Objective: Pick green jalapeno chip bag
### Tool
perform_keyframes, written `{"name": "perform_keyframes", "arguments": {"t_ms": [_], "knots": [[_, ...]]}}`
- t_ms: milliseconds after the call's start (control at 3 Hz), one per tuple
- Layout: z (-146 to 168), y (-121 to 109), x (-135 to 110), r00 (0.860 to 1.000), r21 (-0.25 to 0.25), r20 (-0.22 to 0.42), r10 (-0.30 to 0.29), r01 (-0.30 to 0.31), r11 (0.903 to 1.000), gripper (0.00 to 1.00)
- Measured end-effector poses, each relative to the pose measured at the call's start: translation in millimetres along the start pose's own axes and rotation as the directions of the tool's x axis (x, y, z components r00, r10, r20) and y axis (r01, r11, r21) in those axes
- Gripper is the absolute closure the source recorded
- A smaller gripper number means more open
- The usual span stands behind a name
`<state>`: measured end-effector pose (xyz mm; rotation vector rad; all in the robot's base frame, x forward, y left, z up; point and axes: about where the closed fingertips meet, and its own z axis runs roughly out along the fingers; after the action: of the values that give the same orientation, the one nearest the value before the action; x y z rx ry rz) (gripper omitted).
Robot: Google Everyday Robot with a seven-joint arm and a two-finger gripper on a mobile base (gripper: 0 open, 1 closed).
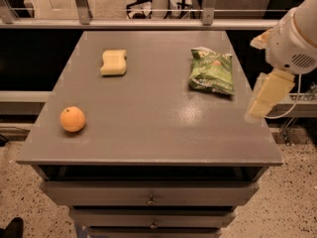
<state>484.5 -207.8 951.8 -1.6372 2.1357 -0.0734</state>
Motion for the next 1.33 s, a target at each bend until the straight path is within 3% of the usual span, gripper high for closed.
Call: {"name": "perform_keyframes", "arguments": {"t_ms": [333,667,1333], "knots": [[37.2,-37.1,-1.0,0.997,0.042,0.06,0.047,-0.049,0.9979,0.0],[64.9,-71.8,1.3,0.984,0.063,0.128,0.128,-0.137,0.9886,0.0],[110.7,-111.2,5.8,0.933,0.044,0.214,0.29,-0.305,0.9512,0.0]]}}
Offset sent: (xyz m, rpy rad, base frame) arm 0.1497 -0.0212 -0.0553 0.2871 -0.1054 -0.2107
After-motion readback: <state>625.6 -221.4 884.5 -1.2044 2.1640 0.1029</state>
